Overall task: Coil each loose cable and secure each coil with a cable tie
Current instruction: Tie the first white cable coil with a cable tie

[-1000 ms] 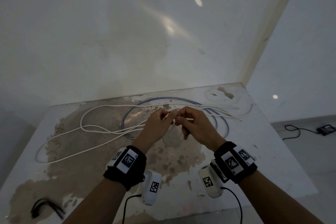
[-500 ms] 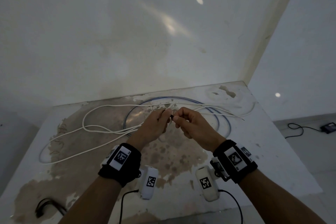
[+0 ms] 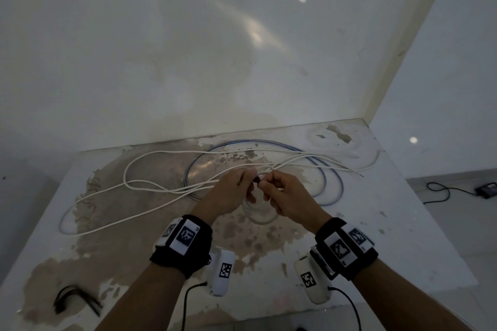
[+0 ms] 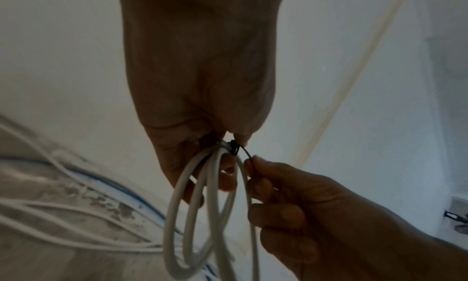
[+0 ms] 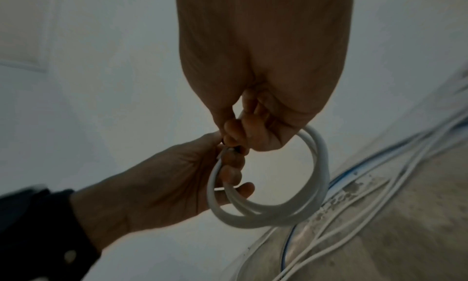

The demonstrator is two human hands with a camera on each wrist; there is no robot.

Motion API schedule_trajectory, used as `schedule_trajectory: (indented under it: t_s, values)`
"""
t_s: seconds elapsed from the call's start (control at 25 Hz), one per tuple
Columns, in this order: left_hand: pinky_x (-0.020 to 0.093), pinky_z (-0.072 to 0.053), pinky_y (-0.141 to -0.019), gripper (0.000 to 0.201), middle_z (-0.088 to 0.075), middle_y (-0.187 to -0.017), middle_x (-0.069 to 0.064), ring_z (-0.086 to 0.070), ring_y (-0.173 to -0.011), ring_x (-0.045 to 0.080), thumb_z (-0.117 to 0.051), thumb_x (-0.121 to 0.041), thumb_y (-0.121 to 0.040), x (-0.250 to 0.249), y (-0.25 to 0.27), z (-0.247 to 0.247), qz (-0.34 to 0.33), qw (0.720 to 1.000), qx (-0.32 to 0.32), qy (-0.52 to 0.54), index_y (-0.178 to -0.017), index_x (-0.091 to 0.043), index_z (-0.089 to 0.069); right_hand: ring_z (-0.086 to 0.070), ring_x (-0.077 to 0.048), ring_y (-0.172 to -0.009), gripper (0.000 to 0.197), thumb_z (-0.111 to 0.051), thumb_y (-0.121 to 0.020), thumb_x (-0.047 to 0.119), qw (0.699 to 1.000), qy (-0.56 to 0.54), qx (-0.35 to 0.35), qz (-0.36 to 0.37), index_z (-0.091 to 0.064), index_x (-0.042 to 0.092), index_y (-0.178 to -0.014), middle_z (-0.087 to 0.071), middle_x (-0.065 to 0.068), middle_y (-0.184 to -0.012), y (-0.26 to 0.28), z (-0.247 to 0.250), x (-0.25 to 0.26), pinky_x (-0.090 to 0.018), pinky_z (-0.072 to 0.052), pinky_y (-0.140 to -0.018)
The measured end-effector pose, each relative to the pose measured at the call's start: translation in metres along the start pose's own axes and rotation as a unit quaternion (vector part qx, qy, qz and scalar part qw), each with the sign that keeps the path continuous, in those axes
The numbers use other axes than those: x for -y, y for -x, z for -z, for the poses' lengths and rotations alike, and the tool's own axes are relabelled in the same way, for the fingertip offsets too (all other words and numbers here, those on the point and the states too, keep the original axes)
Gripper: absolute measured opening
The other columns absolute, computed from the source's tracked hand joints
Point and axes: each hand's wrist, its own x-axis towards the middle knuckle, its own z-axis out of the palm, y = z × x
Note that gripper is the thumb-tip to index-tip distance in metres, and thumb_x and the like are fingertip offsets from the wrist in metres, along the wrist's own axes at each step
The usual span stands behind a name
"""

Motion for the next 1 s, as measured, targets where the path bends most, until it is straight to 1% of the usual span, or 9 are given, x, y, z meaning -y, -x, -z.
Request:
schedule_trajectory:
  t_s: [0.12, 0.24, 0.36, 0.48, 0.56, 0.64, 0.76, 0.88, 1.0]
  values:
    - [0.046, -0.056, -0.065, 0.040, -0.048, -0.066, 0.000, -0.055, -0.051, 0.016, -0.034, -0.037, -0.105, 0.008, 0.005, -0.011, 0.040, 0.999, 0.019, 0.030, -0.078, -0.013, -0.050, -0.048, -0.016, -0.053, 0.020, -0.055, -0.102, 0.019, 0.999, -0.014, 0.035, -0.015, -0.055, 0.009, -0.084, -0.059, -0.006, -0.067, 0.006, 0.002, -0.009, -0.026, -0.040, -0.048]
    - [0.041, -0.042, -0.058, 0.038, -0.043, -0.062, -0.004, -0.043, -0.048, 0.011, -0.033, -0.038, -0.104, 0.005, 0.009, -0.017, 0.036, 0.999, -0.009, -0.001, -0.073, -0.020, -0.045, -0.049, -0.013, -0.054, 0.021, -0.054, -0.102, 0.018, 0.999, -0.026, 0.047, -0.010, -0.054, 0.011, -0.083, -0.059, -0.002, -0.067, 0.007, 0.003, -0.012, -0.024, -0.040, -0.051]
    - [0.032, -0.029, -0.051, 0.042, -0.035, -0.052, -0.009, -0.029, -0.042, 0.005, -0.033, -0.038, -0.105, 0.005, 0.008, -0.019, 0.033, 0.998, -0.016, 0.045, -0.068, -0.021, -0.041, -0.053, -0.011, -0.056, 0.020, -0.056, -0.101, 0.019, 0.999, 0.000, 0.030, 0.019, -0.057, 0.015, -0.082, -0.063, 0.000, -0.068, 0.006, 0.004, -0.015, -0.022, -0.043, -0.055]
    - [0.030, -0.023, -0.049, 0.042, -0.032, -0.055, -0.009, -0.025, -0.044, 0.009, -0.032, -0.041, -0.104, 0.008, 0.007, -0.018, 0.082, 0.988, -0.030, 0.127, -0.069, -0.020, -0.042, -0.055, -0.006, -0.063, 0.009, -0.063, -0.096, 0.028, 0.993, 0.075, -0.053, 0.075, -0.063, 0.021, -0.091, -0.065, 0.002, -0.079, 0.012, 0.003, -0.023, -0.020, -0.046, -0.061]
    - [0.030, -0.021, -0.049, 0.042, -0.033, -0.060, -0.003, -0.023, -0.047, 0.011, -0.033, -0.040, -0.105, 0.008, 0.008, -0.019, 0.127, 0.970, -0.046, 0.205, -0.073, -0.017, -0.048, -0.058, -0.004, -0.080, 0.024, -0.064, -0.092, 0.041, 0.985, 0.095, -0.131, 0.057, -0.058, 0.027, -0.112, -0.059, 0.006, -0.100, 0.015, 0.002, -0.033, -0.015, -0.046, -0.068]
    - [0.030, -0.020, -0.050, 0.044, -0.036, -0.060, -0.002, -0.024, -0.048, 0.012, -0.034, -0.039, -0.105, 0.005, 0.009, -0.026, 0.155, 0.954, -0.063, 0.248, -0.074, -0.016, -0.055, -0.065, -0.013, -0.088, 0.032, -0.054, -0.097, 0.044, 0.994, 0.035, -0.102, -0.023, -0.050, 0.028, -0.124, -0.060, -0.001, -0.111, 0.015, -0.003, -0.039, -0.020, -0.051, -0.072]
    - [0.029, -0.035, -0.050, 0.052, -0.057, -0.066, 0.007, -0.042, -0.050, 0.016, -0.032, -0.048, -0.103, 0.003, 0.007, -0.040, 0.188, 0.945, -0.126, 0.235, -0.084, -0.010, -0.062, -0.067, -0.024, -0.063, 0.021, -0.040, -0.106, 0.033, 0.991, -0.076, -0.061, -0.093, -0.053, 0.018, -0.114, -0.065, -0.010, -0.086, 0.015, -0.011, -0.042, -0.040, -0.055, -0.063]
    - [0.032, -0.053, -0.057, 0.051, -0.069, -0.082, 0.015, -0.063, -0.060, 0.021, -0.029, -0.052, -0.102, 0.007, 0.014, -0.053, 0.237, 0.908, -0.164, 0.303, -0.102, -0.013, -0.062, -0.064, -0.022, -0.053, 0.026, -0.040, -0.107, 0.030, 0.981, -0.097, -0.133, -0.102, -0.053, 0.009, -0.116, -0.059, -0.011, -0.075, 0.009, -0.010, -0.054, -0.037, -0.056, -0.054]
    - [0.032, -0.052, -0.062, 0.044, -0.063, -0.087, 0.008, -0.064, -0.069, 0.021, -0.026, -0.044, -0.104, 0.017, 0.023, -0.078, 0.245, 0.926, -0.177, 0.225, -0.106, -0.013, -0.058, -0.066, -0.022, -0.058, 0.029, -0.038, -0.107, 0.031, 0.979, -0.077, -0.128, -0.139, -0.054, 0.008, -0.115, -0.065, -0.012, -0.080, 0.007, -0.015, -0.066, -0.034, -0.056, -0.049]
